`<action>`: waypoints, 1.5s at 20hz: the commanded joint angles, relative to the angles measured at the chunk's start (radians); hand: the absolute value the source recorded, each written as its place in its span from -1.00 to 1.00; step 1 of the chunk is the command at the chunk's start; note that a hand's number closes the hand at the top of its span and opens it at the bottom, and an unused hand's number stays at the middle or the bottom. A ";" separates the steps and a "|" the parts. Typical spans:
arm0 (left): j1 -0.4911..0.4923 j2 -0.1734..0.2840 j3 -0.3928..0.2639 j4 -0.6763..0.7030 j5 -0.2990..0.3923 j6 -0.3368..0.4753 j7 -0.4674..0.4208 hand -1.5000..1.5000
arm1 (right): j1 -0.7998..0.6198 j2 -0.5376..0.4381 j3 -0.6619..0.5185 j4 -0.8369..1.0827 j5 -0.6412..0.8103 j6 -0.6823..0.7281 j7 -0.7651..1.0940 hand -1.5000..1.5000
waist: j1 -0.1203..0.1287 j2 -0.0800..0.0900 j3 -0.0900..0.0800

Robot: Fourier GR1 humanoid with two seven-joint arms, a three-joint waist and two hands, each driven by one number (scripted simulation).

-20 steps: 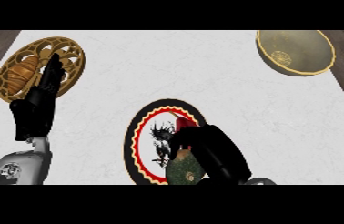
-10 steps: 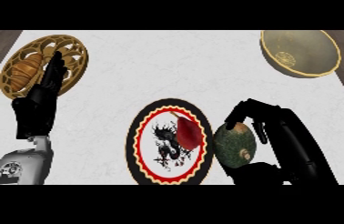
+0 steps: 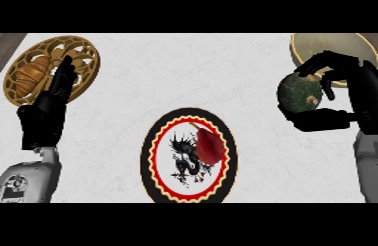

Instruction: Pick the squash from the plate and place it in the bowl

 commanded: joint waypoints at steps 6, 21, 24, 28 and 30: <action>-0.013 -0.032 -0.021 -0.019 -0.022 0.019 0.025 0.00 | -0.198 -0.124 -0.207 0.556 0.011 -0.127 -0.378 1.00 | 0.014 0.004 0.001; -0.071 -0.024 -0.029 -0.003 -0.016 -0.015 0.031 0.00 | -0.461 -0.322 -0.287 1.319 0.228 -0.468 -0.717 1.00 | 0.068 0.026 0.004; -0.062 -0.050 -0.048 0.007 -0.015 -0.010 -0.008 0.00 | -0.484 -0.298 -0.330 1.413 0.178 -0.439 -0.723 1.00 | 0.078 0.034 0.005; -0.092 -0.043 -0.043 0.005 -0.027 -0.001 0.009 0.00 | -0.509 -0.296 -0.338 1.489 0.163 -0.362 -0.765 -1.00 | 0.095 0.043 0.008; -0.077 -0.031 -0.041 0.010 -0.017 -0.022 -0.003 0.00 | -0.545 -0.313 -0.371 1.516 0.120 -0.275 -0.783 -1.00 | 0.090 0.039 0.008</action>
